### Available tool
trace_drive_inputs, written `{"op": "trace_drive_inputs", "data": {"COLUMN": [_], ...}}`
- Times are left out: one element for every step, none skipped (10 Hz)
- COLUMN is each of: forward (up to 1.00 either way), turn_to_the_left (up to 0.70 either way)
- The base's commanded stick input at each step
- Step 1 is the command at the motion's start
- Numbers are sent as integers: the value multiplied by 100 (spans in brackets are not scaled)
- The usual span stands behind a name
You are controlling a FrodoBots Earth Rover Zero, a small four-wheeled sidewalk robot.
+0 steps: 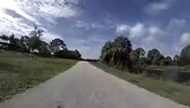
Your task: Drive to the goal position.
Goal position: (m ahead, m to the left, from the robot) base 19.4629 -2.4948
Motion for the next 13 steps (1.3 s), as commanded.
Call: {"op": "trace_drive_inputs", "data": {"forward": [69, 69, 69, 69, 69, 69, 69, 69, 69, 69, 69, 69, 69], "turn_to_the_left": [34, 34, 34, 34, 34, 20, 3, 3, 3, 3, 3, 3, 3]}}
